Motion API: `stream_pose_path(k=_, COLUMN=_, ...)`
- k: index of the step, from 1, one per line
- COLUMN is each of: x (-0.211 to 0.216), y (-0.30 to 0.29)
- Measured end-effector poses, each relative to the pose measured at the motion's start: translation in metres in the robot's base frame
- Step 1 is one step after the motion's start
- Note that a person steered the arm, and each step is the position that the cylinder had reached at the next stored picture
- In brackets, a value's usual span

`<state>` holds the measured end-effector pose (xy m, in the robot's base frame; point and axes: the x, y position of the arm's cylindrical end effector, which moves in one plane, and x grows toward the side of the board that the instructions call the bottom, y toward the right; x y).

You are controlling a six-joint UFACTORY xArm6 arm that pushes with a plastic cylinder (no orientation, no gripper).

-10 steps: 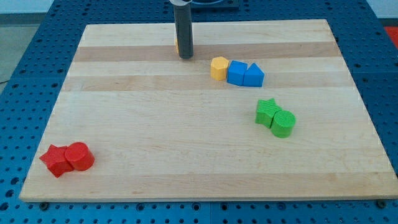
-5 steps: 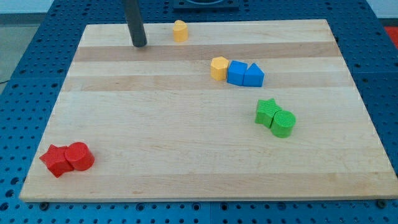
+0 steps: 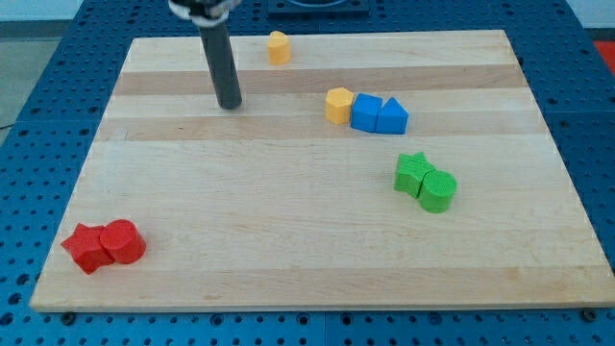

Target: Slide the yellow hexagon up a bit

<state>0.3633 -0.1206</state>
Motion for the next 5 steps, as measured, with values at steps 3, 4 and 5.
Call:
stream_pose_path(k=3, x=0.016, y=0.139)
stream_pose_path(k=4, x=-0.034, y=0.148)
stream_pose_path(k=5, x=-0.055, y=0.146)
